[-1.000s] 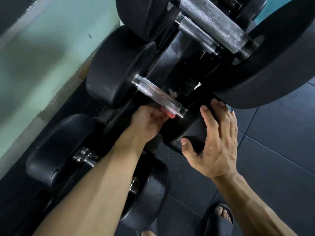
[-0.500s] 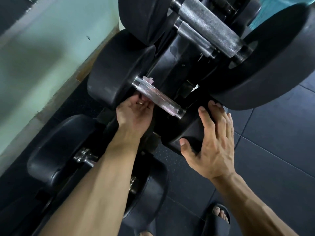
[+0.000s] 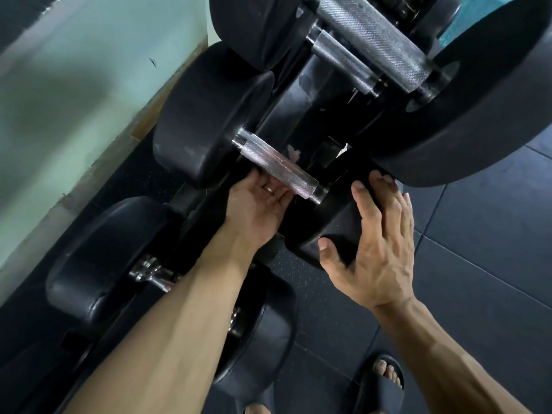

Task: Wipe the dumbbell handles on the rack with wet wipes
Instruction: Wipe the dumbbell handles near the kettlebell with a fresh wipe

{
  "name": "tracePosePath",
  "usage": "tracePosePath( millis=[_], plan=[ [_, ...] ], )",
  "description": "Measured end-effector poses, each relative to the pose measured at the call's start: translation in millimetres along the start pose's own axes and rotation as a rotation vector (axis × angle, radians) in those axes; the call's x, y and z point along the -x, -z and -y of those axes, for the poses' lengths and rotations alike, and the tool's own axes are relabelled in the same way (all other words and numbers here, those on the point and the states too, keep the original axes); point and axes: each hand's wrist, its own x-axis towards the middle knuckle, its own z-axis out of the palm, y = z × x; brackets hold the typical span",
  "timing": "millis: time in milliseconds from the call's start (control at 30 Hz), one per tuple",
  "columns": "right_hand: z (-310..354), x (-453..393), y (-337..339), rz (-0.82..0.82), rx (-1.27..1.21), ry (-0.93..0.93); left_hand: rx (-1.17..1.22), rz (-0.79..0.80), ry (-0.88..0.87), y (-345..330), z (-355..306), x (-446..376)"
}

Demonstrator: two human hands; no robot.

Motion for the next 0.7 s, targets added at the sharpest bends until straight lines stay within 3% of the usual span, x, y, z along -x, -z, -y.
tracePosePath(
  millis=[67, 167, 233, 467, 700],
  plan=[
    [0, 0, 0, -0.003, 0.002, -0.003, 0.033, -0.015, -0.012, -4, -1, 1],
    [-2, 0, 0, 0.003, 0.004, 0.009, 0.403, -0.094, -0.152, -8, -16, -11],
    [-2, 0, 0, 0.007, -0.003, 0.013, 0.491, -0.128, -0.202, -10, -18, -16],
    [-2, 0, 1, 0.016, -0.013, -0.003, 0.153, -0.026, -0.120, -8, -18, -5],
    [1, 1, 8, 0.097, -0.044, -0.014, -0.054, -0.221, -0.242, -9, -20, 5]
  ],
)
